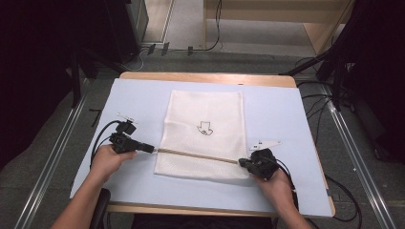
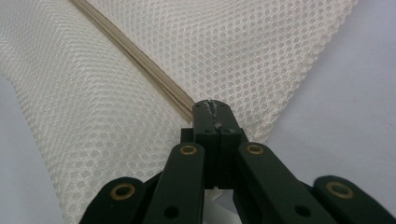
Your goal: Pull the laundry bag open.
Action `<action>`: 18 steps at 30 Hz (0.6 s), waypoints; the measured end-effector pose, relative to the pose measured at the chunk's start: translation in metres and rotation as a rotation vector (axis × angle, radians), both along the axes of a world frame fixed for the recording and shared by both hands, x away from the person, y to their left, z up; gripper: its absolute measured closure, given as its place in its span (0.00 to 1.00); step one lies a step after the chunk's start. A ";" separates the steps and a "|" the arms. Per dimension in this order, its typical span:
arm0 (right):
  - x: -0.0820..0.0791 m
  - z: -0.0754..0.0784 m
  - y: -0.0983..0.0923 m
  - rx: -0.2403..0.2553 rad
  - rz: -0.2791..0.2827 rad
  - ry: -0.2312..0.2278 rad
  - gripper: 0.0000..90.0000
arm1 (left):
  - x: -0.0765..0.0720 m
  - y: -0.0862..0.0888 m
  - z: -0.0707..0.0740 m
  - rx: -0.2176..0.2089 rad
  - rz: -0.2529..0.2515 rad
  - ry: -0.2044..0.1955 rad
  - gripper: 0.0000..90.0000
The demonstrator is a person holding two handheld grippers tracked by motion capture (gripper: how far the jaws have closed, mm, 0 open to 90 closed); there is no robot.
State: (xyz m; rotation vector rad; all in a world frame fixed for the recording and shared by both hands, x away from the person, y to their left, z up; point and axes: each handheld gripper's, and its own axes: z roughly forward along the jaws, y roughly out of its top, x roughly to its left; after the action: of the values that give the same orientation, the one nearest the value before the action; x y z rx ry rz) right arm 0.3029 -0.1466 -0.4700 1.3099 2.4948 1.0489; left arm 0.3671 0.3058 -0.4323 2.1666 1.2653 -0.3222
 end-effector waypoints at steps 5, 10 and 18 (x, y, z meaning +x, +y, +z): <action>0.001 0.000 -0.001 -0.002 0.018 -0.006 1.00 | -0.002 -0.003 0.000 0.002 -0.021 -0.018 0.99; 0.004 0.002 -0.006 0.036 0.039 0.018 1.00 | -0.005 -0.003 -0.004 -0.012 -0.058 -0.011 0.98; 0.007 0.013 -0.015 0.080 0.014 -0.038 0.94 | -0.010 -0.005 -0.004 -0.029 -0.117 -0.034 0.92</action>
State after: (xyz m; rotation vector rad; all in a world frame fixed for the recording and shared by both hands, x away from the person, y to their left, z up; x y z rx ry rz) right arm 0.3096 -0.1612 -0.4574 1.2821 2.4616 1.1766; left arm 0.3569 0.3006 -0.4365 2.2163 1.1111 -0.3472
